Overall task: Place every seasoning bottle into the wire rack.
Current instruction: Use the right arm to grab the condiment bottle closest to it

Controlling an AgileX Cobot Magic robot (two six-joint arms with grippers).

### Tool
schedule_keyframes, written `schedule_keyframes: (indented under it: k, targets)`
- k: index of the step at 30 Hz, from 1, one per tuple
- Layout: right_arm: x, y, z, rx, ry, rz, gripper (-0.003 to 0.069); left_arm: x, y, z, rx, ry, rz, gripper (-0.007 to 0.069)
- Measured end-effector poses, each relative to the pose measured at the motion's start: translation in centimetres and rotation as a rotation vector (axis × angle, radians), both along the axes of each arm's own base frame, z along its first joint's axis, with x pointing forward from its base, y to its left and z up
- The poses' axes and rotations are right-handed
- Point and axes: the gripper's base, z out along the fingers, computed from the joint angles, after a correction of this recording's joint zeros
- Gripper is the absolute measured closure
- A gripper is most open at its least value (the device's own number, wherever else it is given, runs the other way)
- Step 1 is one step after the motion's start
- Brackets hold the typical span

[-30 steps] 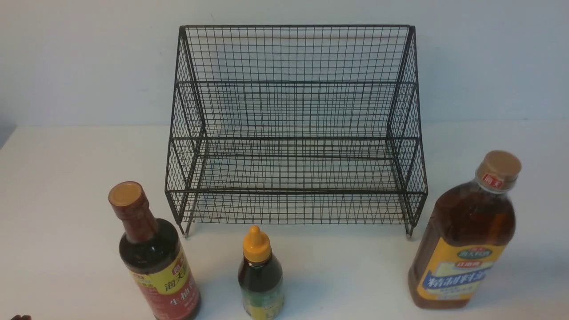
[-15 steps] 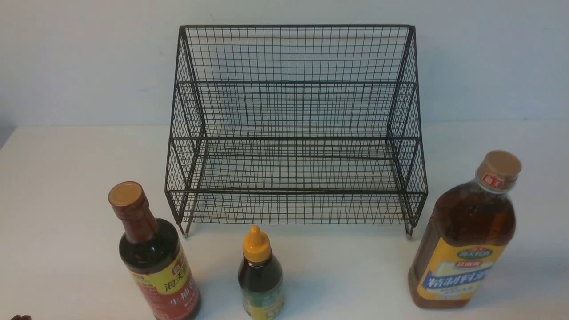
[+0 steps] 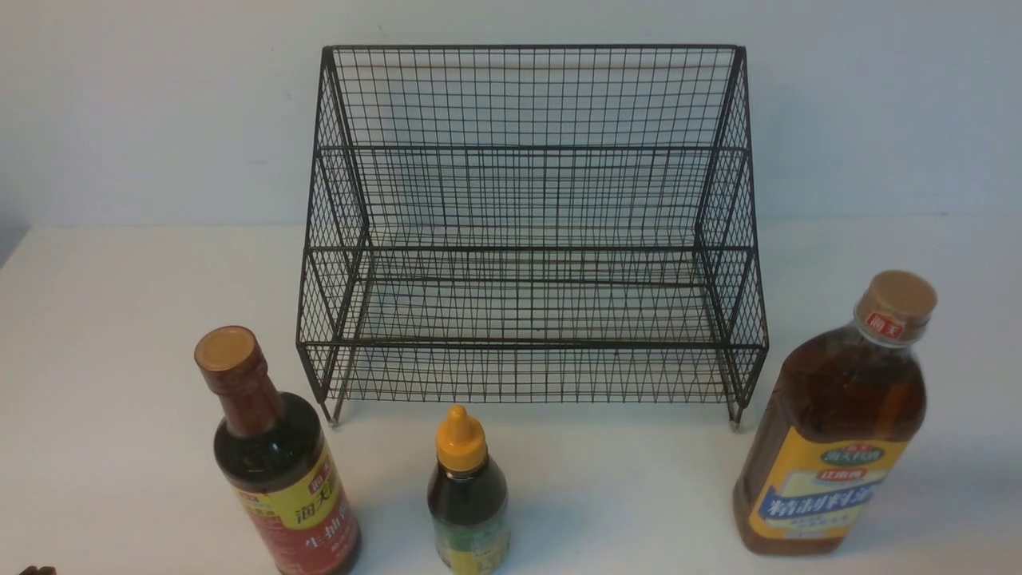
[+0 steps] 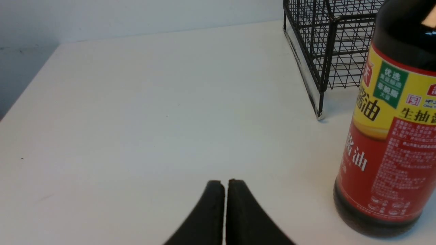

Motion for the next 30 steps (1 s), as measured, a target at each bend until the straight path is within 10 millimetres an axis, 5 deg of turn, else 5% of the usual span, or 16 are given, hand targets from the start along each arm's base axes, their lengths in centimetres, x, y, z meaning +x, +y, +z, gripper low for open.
schedule_keyframes:
  k: [11, 17, 22, 28, 30]
  targets:
    - [0.0, 0.1, 0.0, 0.064, -0.003, -0.002, 0.0673, 0.0, 0.0, 0.0, 0.000, 0.000, 0.000, 0.0629]
    - [0.1, 1.1, 0.6, 0.834, -0.025, -0.018, 0.0673, 0.0, 0.0, 0.0, 0.000, 0.000, 0.000, 0.0629]
    - [0.1, 1.3, 1.1, 1.115, -0.049, -0.017, 0.0673, 0.0, 0.0, 0.0, 0.000, 0.000, 0.000, 0.0629]
    - [-0.5, 2.0, 3.7, 0.949, -0.059, 0.105, 0.0673, 0.0, 0.0, 0.0, 0.000, 0.000, 0.000, 0.0629]
    - [-1.7, 2.4, 8.3, 0.735, -0.152, 0.215, 0.0673, 0.0, 0.0, 0.0, 0.000, 0.000, 0.000, 0.0629]
